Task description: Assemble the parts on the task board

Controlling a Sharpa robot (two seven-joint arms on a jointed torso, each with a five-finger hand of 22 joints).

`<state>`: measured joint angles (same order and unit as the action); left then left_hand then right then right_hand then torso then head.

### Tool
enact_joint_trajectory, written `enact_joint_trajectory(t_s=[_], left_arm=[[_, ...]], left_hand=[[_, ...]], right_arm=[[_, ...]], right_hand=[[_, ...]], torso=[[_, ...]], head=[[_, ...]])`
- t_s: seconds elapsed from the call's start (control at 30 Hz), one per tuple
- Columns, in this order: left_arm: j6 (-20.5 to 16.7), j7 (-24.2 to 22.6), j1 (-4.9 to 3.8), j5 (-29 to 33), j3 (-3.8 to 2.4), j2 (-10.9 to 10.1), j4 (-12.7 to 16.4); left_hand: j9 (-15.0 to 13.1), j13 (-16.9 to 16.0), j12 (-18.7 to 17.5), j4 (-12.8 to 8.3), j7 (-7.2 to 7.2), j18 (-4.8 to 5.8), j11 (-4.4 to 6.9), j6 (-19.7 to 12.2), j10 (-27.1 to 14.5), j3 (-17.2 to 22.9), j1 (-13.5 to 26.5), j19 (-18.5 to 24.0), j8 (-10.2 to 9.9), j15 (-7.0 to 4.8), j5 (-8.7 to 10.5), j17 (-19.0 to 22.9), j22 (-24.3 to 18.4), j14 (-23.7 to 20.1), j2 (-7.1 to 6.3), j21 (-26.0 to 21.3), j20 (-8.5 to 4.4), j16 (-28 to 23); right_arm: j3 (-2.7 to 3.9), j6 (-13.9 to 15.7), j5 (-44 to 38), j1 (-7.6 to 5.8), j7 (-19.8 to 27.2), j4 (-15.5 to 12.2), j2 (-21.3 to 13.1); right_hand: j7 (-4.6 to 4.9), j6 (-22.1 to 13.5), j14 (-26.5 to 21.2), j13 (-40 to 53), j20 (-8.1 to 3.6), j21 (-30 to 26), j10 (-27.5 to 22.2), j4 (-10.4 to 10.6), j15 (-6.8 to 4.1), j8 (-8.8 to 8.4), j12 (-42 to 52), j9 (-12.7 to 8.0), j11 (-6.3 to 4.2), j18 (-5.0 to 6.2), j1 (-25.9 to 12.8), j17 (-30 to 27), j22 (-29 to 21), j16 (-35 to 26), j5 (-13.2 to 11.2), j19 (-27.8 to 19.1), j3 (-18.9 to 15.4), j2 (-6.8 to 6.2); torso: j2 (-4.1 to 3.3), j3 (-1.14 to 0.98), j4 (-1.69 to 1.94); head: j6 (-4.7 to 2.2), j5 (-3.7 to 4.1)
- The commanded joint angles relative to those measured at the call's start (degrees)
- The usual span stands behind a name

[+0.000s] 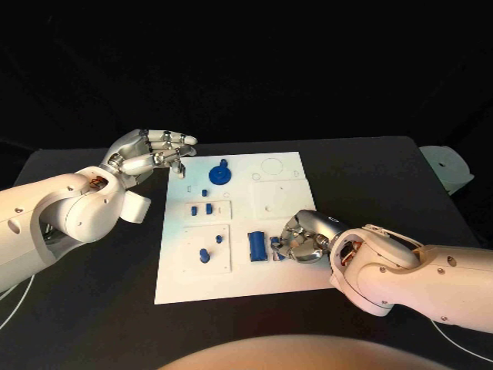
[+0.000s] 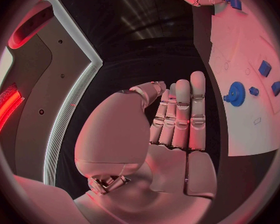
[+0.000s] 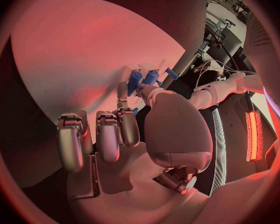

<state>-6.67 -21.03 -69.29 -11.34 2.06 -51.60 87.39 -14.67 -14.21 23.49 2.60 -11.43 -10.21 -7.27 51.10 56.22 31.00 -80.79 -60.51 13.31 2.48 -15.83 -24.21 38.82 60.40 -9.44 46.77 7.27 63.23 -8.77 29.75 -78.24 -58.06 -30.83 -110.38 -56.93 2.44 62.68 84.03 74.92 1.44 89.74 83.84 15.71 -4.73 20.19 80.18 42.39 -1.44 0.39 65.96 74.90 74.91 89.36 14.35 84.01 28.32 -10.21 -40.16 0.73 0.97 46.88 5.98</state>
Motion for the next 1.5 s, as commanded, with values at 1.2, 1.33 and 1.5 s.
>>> enact_joint_trajectory(t_s=[1.2, 1.33, 1.5], left_arm=[[1.03, -0.10, -0.03, -0.20, -0.03, -0.14, -0.08], [1.06, -0.13, -0.02, -0.20, -0.03, -0.09, -0.11], [1.09, -0.14, -0.02, -0.20, -0.03, -0.08, -0.09]], left_hand=[[0.09, 0.04, 0.30, -0.19, -0.09, -0.34, 0.06, -0.29, -0.58, 0.16, -0.28, 0.43, 0.23, 0.02, -0.09, 0.12, 0.13, -0.23, 0.27, 0.38, 0.07, 0.23], [0.09, 0.04, 0.30, -0.19, -0.09, -0.34, 0.06, -0.29, -0.58, 0.16, -0.28, 0.43, 0.23, 0.02, -0.09, 0.12, 0.13, -0.23, 0.27, 0.38, 0.07, 0.23], [0.09, 0.04, 0.30, -0.19, -0.09, -0.34, 0.06, -0.29, -0.58, 0.16, -0.28, 0.43, 0.23, 0.02, -0.09, 0.12, 0.13, -0.23, 0.27, 0.38, 0.07, 0.23]], right_arm=[[0.00, -5.35, 3.57, -0.23, 8.10, -3.40, -6.02], [0.00, -5.74, 3.99, -0.17, 8.14, -3.27, -5.86], [-0.01, -5.43, 4.09, -0.02, 7.69, -2.52, -4.98]], right_hand=[[-0.21, -1.56, 5.84, 10.96, -0.41, 0.26, 3.17, -1.03, -0.50, 2.50, 0.44, 0.21, -0.39, -0.39, -2.26, 14.50, 15.09, 0.38, -6.46, 5.99, -4.34, -1.83], [-0.22, -1.57, 5.84, 10.97, -0.41, 0.26, 3.17, -1.07, -0.50, 2.52, 0.46, 0.20, -0.40, -0.39, -2.12, 14.51, 15.09, 0.38, -6.55, 5.99, -4.39, -1.81], [-0.24, -1.53, 5.85, 11.00, -0.42, 0.26, 3.20, -1.02, -0.51, 2.58, 0.53, 0.18, -0.41, -0.39, -1.90, 14.55, 15.09, 0.40, -6.56, 5.99, -4.42, -1.45]], torso=[[0.04, -0.01, -0.13], [0.02, 0.01, -0.03], [-0.09, 0.01, 0.12]], head=[[-0.34, -0.04], [-0.38, 0.09], [-0.37, 0.05]])
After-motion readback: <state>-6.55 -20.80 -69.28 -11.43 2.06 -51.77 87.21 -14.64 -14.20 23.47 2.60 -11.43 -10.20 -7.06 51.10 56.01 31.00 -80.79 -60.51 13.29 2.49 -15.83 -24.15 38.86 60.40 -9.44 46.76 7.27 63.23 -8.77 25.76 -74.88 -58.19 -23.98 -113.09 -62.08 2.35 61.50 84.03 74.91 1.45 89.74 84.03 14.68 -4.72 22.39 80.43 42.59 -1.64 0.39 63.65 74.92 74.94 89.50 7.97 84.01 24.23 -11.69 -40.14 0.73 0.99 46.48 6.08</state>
